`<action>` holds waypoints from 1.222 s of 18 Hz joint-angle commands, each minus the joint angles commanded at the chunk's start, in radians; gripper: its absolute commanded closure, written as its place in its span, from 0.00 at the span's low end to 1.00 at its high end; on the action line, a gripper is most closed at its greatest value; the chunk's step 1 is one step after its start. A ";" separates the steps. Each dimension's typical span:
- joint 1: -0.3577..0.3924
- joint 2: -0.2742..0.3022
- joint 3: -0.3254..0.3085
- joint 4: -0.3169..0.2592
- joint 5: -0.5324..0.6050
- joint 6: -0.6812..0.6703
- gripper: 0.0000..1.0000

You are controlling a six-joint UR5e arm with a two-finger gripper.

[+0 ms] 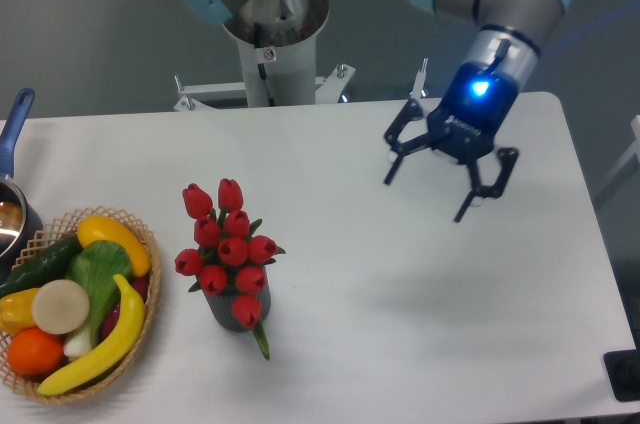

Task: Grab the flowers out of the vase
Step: 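Swing the open gripper toward the red tulips in the grey vase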

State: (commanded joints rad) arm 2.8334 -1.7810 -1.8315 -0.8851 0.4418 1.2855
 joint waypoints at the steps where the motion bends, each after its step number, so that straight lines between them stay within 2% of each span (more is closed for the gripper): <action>1: -0.021 0.006 -0.018 0.000 0.002 0.000 0.00; 4: -0.031 0.018 -0.064 0.000 0.006 0.005 0.00; 7: -0.046 0.034 -0.112 0.000 0.008 0.070 0.00; 12: -0.101 0.026 -0.130 0.002 0.008 0.084 0.00; 14: -0.107 0.025 -0.173 0.002 0.000 0.179 0.00; 19: -0.123 -0.011 -0.173 -0.002 -0.086 0.198 0.00; 22: -0.152 -0.031 -0.169 -0.003 -0.092 0.192 0.00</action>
State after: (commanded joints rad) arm 2.6815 -1.8116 -2.0003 -0.8882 0.3497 1.4773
